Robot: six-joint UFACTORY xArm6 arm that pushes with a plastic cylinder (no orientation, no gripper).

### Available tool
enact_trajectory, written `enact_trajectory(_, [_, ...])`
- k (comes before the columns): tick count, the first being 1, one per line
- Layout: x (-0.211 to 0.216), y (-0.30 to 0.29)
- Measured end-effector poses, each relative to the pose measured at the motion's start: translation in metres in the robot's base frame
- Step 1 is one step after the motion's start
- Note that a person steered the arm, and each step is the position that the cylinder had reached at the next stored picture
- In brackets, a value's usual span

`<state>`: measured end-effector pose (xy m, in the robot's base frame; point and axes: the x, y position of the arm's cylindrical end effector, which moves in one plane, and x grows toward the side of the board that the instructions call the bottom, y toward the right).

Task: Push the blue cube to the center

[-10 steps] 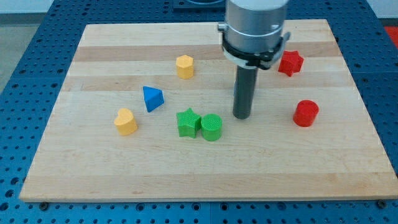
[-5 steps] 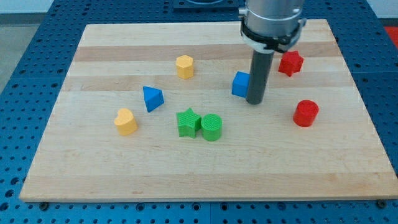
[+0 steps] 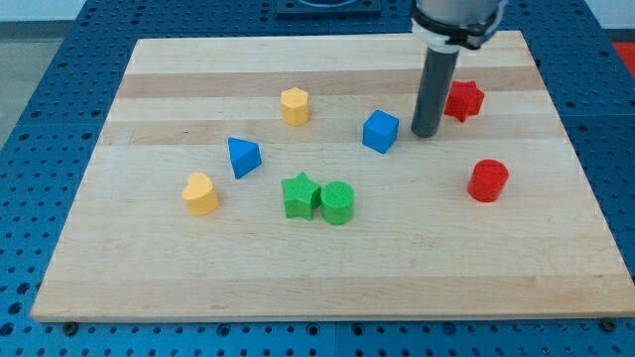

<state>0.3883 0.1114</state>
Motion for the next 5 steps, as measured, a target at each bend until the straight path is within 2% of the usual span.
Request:
enact_trajectory(2, [0.000, -0.028])
enact_trajectory(5, [0.003, -0.029])
